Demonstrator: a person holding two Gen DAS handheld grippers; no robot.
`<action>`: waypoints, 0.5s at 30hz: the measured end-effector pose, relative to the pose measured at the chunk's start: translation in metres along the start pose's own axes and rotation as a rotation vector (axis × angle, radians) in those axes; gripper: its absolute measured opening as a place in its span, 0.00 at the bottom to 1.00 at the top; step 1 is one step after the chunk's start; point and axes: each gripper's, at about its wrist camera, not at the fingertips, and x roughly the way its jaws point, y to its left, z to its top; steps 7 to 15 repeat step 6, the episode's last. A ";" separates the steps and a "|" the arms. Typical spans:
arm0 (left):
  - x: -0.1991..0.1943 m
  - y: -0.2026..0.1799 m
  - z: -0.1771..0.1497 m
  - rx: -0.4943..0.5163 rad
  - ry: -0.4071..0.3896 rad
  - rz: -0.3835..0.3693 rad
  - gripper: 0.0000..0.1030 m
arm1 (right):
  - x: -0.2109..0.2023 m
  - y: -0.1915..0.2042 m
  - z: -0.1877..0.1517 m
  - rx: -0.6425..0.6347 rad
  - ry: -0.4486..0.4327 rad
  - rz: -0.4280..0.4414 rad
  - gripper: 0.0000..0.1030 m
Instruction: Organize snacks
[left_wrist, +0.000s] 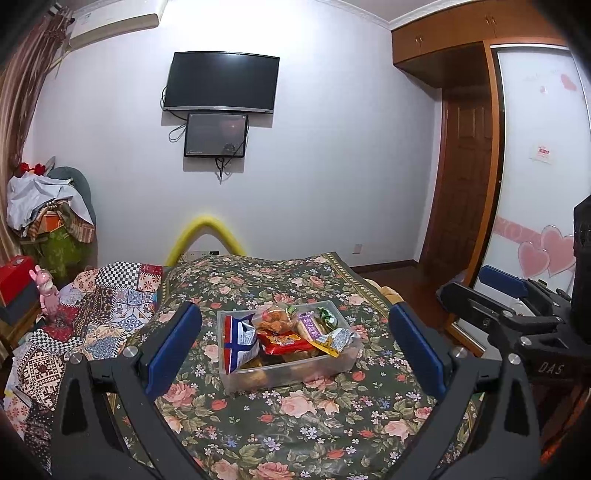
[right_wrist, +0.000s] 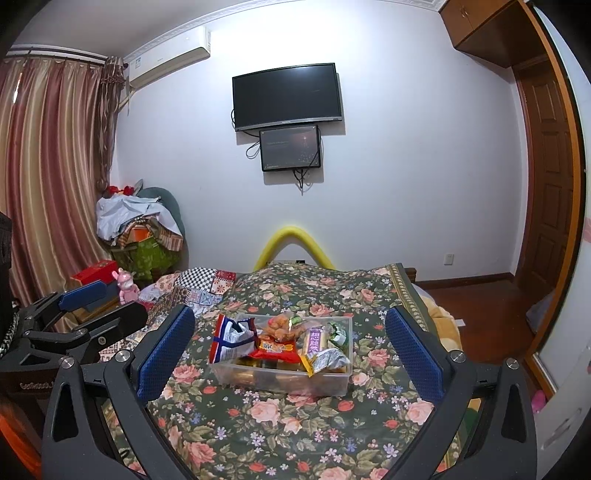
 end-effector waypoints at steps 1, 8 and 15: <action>0.000 0.000 0.000 0.001 0.000 0.000 1.00 | 0.000 0.000 0.000 0.001 0.001 0.000 1.00; 0.002 0.000 -0.001 0.004 0.008 0.004 1.00 | 0.000 0.000 0.001 0.001 0.005 0.000 1.00; 0.002 0.000 -0.001 0.004 0.008 0.004 1.00 | 0.000 0.000 0.001 0.001 0.005 0.000 1.00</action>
